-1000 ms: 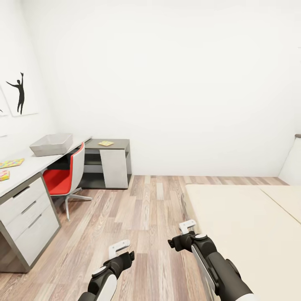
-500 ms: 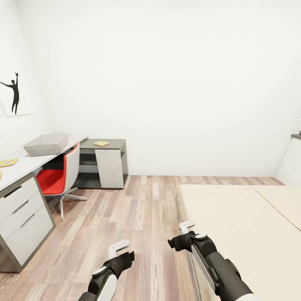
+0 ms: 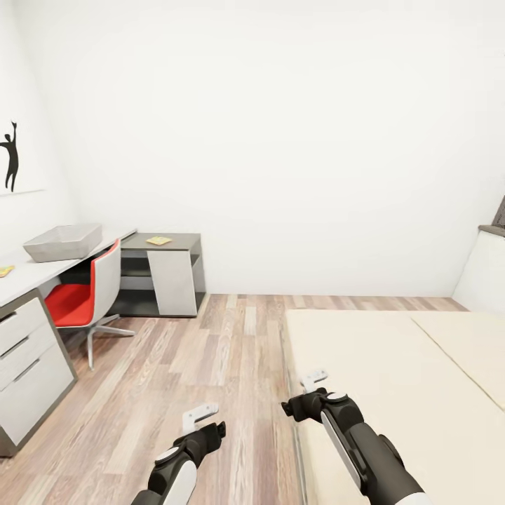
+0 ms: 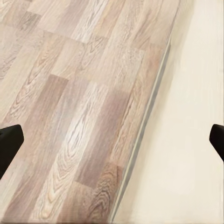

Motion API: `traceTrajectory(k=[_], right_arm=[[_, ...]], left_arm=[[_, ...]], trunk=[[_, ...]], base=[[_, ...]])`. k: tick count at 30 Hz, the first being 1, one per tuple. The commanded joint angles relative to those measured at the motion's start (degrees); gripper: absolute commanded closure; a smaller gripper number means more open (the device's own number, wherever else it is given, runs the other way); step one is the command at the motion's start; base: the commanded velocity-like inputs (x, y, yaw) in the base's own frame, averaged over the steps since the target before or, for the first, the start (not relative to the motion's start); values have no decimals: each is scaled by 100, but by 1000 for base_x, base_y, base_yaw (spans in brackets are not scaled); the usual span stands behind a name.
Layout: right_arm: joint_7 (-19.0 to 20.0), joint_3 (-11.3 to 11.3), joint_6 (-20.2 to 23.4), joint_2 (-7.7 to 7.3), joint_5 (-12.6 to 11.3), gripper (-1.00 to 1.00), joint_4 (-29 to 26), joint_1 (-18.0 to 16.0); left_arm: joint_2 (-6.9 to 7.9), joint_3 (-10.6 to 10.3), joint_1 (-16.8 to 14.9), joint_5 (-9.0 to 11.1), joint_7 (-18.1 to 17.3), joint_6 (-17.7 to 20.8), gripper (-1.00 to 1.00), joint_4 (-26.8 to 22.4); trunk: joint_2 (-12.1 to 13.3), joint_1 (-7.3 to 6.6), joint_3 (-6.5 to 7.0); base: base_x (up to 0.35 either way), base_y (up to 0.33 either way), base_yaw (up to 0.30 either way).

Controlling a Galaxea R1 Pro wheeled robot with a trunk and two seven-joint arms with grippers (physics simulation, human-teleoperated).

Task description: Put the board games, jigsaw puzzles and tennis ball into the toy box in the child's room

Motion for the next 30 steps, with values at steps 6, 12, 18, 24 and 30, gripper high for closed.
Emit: traceTrajectory(k=[6, 12, 18, 24, 30], right_arm=[[16, 0, 25, 0, 3, -100, -6, -3], [16, 0, 25, 0, 5, -100, -6, -3], [16, 0, 25, 0, 4, -100, -6, -3], [16, 0, 25, 0, 3, -100, -6, -3], [16, 0, 25, 0, 4, -100, -6, -2]], left_arm=[[1, -8, -4, 55, 56, 11, -100, -9], [1, -9, -4, 57, 57, 11, -100, -10], [1, -9, -4, 59, 57, 11, -100, -10], [1, -9, -4, 60, 57, 11, -100, -10], [1, -10, -4, 61, 58, 11, -100, -10]], trunk=[[-4, 0, -7], [-4, 0, -7], [-4, 0, -7], [-4, 0, -7], [-4, 0, -7]], base=[[0, -299, 0], [0, -300, 0], [0, -301, 0], [0, -301, 0], [0, -301, 0]])
